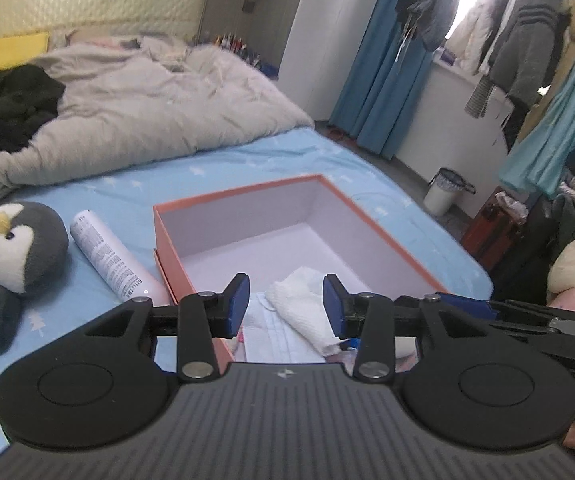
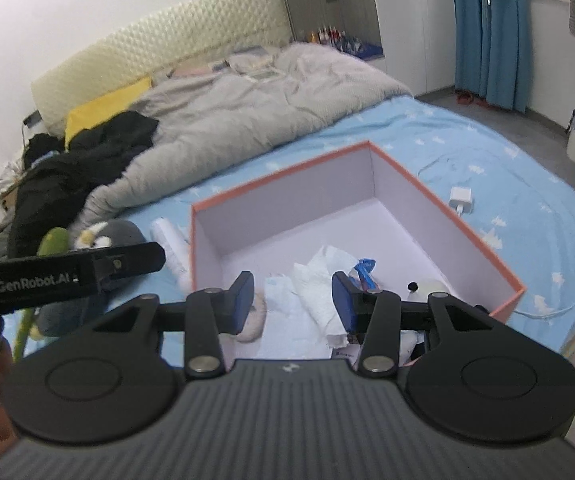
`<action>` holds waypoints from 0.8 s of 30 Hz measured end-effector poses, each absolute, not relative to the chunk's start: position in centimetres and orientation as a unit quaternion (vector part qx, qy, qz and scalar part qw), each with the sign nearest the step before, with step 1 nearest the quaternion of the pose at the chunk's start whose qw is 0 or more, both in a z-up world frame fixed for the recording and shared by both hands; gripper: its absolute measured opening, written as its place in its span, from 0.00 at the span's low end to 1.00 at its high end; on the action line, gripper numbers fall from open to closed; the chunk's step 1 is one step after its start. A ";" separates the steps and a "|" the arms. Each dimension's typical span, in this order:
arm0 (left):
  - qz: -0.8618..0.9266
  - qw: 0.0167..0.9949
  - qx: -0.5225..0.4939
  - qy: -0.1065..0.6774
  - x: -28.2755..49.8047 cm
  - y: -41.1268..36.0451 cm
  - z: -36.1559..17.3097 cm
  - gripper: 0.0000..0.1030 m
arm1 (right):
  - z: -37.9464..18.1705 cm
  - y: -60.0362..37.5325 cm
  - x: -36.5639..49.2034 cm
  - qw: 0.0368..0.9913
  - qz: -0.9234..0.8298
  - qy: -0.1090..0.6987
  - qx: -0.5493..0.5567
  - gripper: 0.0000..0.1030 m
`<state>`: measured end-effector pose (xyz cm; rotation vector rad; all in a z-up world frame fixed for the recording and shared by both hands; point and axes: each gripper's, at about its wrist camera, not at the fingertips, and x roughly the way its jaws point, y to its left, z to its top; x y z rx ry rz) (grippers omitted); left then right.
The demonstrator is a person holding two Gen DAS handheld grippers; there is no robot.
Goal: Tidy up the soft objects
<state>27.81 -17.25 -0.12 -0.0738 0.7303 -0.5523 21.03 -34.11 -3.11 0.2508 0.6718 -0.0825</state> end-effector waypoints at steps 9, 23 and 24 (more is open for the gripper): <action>-0.281 0.903 -0.015 0.324 19.8 -14.9 4.5 0.45 | 1.2 -32.2 14.9 0.948 -0.037 0.295 0.114 0.45; -0.277 0.908 -0.034 0.312 11.0 -11.5 7.4 0.45 | 1.8 -30.5 6.5 0.949 -0.053 0.291 0.112 0.45; -0.279 0.908 -0.034 0.310 10.3 -11.3 7.6 0.45 | 1.9 -30.4 6.1 0.949 -0.054 0.290 0.110 0.45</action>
